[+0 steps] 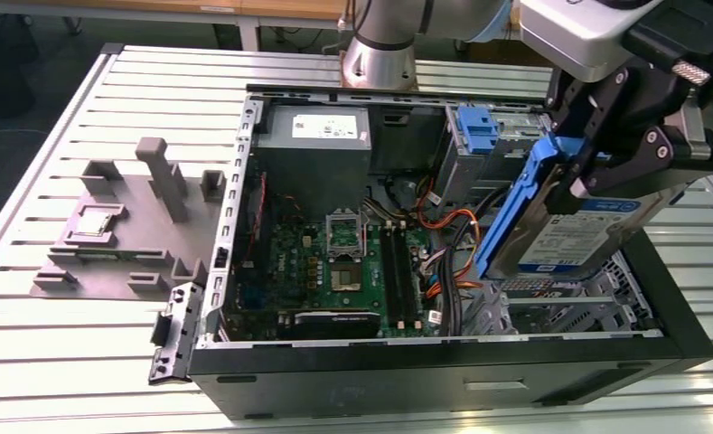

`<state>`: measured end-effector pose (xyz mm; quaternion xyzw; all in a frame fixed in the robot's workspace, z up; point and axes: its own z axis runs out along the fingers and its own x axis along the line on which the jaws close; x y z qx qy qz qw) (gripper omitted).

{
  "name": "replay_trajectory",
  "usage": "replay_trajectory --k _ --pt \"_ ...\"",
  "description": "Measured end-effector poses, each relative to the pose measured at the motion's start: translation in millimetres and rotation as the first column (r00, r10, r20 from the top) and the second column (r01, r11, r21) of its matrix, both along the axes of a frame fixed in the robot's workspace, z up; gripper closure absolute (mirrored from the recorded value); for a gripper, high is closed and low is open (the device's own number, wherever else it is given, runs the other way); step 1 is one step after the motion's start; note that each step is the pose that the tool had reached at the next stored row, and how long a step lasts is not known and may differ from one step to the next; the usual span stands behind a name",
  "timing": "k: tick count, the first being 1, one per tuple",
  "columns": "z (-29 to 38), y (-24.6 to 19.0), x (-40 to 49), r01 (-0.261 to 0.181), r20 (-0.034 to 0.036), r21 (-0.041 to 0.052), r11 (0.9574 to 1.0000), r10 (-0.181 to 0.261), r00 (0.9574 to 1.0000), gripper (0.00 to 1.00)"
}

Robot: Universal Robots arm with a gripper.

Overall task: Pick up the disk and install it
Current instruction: 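Insert the disk into the insertion slot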

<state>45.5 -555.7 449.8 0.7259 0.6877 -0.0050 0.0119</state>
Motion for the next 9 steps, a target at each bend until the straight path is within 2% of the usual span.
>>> replay_trajectory --k 9 --pt "-2.6 -0.8 16.8 0.000 0.0000 -0.0021 1.0000 0.000 1.0000 0.63"
